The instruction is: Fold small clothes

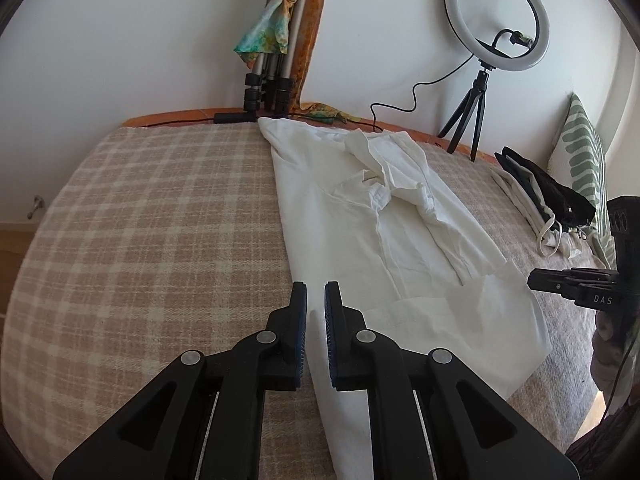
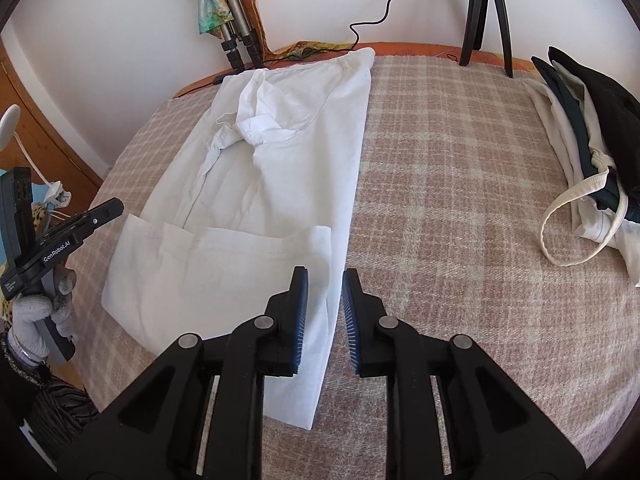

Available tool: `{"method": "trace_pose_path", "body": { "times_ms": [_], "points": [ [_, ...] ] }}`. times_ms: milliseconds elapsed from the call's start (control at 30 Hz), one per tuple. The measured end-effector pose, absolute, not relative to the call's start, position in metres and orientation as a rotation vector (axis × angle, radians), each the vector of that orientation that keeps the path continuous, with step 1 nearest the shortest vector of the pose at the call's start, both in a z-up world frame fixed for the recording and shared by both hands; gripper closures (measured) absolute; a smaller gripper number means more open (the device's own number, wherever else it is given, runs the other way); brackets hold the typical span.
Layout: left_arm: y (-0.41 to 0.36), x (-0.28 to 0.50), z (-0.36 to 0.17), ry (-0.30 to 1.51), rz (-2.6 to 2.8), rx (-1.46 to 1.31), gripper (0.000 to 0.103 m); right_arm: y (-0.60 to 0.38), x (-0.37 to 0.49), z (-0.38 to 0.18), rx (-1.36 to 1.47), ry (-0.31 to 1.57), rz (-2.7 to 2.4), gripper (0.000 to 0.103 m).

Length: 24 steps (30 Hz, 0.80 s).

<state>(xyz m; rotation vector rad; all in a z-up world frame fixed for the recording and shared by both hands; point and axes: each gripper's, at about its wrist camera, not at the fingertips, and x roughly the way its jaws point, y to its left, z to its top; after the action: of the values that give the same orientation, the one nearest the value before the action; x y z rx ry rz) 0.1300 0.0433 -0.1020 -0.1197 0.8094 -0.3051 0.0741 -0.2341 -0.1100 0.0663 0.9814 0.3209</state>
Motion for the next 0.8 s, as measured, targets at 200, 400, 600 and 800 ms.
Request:
{"method": "trace_pose_path", "body": {
  "times_ms": [200, 400, 600, 800],
  "points": [
    [0.016, 0.102, -0.088, 0.794, -0.483, -0.101, 0.095, -0.233, 0.089, -0.122, 0.119, 0.992, 0.335, 0.085],
    [-0.019, 0.094, -0.107, 0.865, -0.551, -0.003, 0.095, -0.230, 0.086, -0.124, 0.000, 0.988, 0.240, 0.100],
    [-0.010, 0.088, -0.118, 0.878, -0.510, -0.043, 0.095, -0.213, 0.052, -0.095, -0.016, 0.884, 0.380, 0.100],
    [-0.028, 0.085, -0.125, 0.890, -0.524, 0.025, 0.095, -0.173, 0.048, -0.120, -0.147, 0.927, 0.433, 0.100]
  ]
}}
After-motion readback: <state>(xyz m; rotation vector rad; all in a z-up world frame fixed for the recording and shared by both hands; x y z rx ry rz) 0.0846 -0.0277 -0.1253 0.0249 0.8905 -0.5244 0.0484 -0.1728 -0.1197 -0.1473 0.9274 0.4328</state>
